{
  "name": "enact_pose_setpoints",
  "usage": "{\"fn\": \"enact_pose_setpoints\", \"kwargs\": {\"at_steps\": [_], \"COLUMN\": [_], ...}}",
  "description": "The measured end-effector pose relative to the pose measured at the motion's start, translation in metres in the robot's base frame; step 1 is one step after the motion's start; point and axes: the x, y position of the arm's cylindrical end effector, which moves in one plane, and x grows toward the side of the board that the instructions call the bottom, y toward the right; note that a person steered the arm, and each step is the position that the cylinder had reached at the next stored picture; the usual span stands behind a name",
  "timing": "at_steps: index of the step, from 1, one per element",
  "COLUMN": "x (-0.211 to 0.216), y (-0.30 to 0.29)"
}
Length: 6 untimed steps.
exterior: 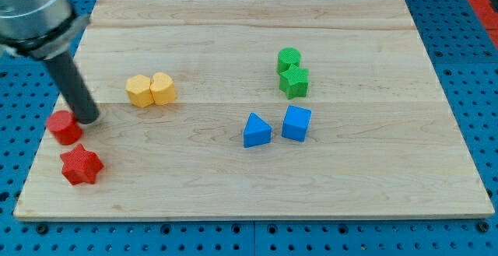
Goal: Push red circle left to red star
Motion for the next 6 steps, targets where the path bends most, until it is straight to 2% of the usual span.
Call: {"fn": "enact_pose_setpoints", "kwargs": {"at_steps": [1,2,3,4,5,6], "x": [-0.001,-0.035,-0.037,-0.030,0.022,0.044], "y": [-0.002,0.011,-0.056,-0.058,-0.045,-0.042]}}
